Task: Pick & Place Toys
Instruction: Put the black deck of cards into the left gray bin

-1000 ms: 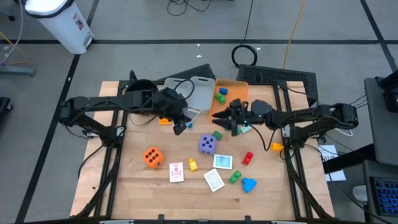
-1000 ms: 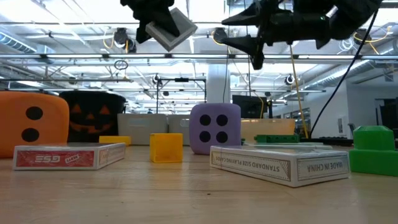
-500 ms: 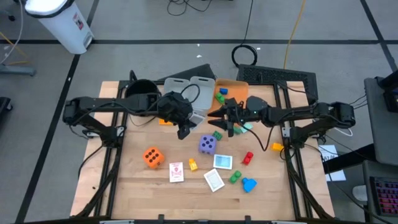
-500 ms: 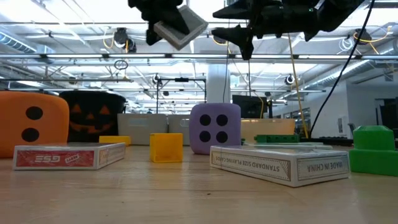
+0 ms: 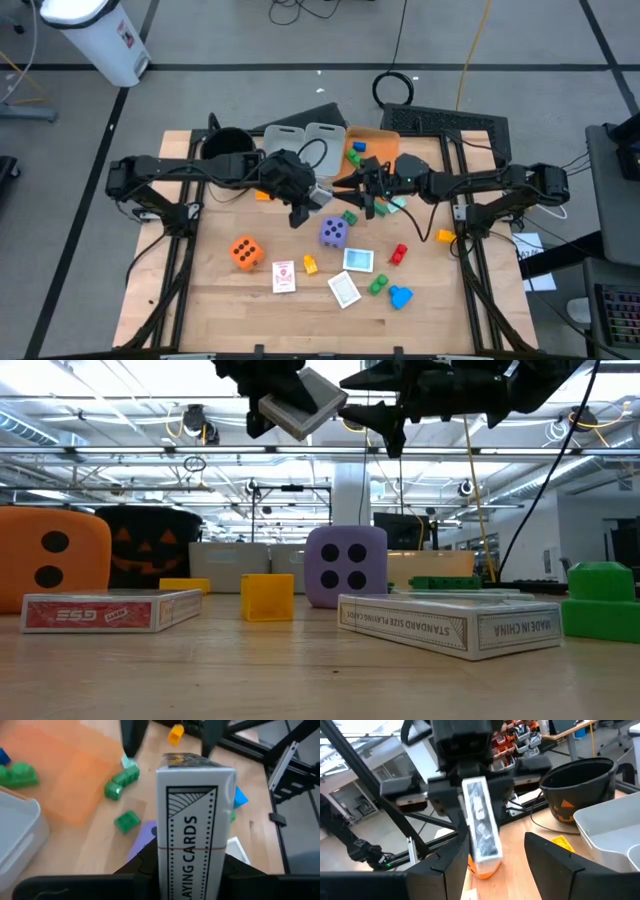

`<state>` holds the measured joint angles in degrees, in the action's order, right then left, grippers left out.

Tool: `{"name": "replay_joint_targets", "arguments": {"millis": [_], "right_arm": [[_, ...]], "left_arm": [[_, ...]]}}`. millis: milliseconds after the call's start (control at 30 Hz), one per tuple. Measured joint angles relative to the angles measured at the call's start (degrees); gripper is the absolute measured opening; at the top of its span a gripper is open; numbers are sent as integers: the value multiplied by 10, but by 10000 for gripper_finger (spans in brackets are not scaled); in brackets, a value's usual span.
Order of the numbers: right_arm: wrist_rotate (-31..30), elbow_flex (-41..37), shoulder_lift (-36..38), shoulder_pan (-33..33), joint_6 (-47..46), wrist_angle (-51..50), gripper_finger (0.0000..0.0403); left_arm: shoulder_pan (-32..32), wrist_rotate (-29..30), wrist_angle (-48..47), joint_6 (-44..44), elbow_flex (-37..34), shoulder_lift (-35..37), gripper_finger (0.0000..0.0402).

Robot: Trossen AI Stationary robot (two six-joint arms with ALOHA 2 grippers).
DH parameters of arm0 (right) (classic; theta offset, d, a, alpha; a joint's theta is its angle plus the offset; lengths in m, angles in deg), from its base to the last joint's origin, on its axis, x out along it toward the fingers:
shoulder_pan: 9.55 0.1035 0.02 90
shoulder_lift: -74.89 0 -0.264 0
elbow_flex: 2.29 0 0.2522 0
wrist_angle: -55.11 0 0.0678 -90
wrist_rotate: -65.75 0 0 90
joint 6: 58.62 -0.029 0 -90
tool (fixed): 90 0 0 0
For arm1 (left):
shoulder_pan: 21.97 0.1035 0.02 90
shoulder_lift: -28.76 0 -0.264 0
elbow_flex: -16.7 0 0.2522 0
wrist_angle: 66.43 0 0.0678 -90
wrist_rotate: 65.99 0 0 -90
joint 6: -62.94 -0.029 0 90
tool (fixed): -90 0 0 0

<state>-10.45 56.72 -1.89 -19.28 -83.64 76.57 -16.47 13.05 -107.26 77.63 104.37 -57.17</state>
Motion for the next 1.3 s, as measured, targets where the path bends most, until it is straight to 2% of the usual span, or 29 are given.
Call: {"name": "replay_joint_targets", "arguments": {"millis": [300,700,1300], "right_arm": [[26,0,0,0,-17,5,187],[29,0,0,0,-17,5,187],[31,0,0,1,-30,20,133]], "left_arm": [[1,-2,27,-2,0,-8,90],[2,-11,47,-3,0,-9,90],[4,-25,67,4,0,-9,90]]}}
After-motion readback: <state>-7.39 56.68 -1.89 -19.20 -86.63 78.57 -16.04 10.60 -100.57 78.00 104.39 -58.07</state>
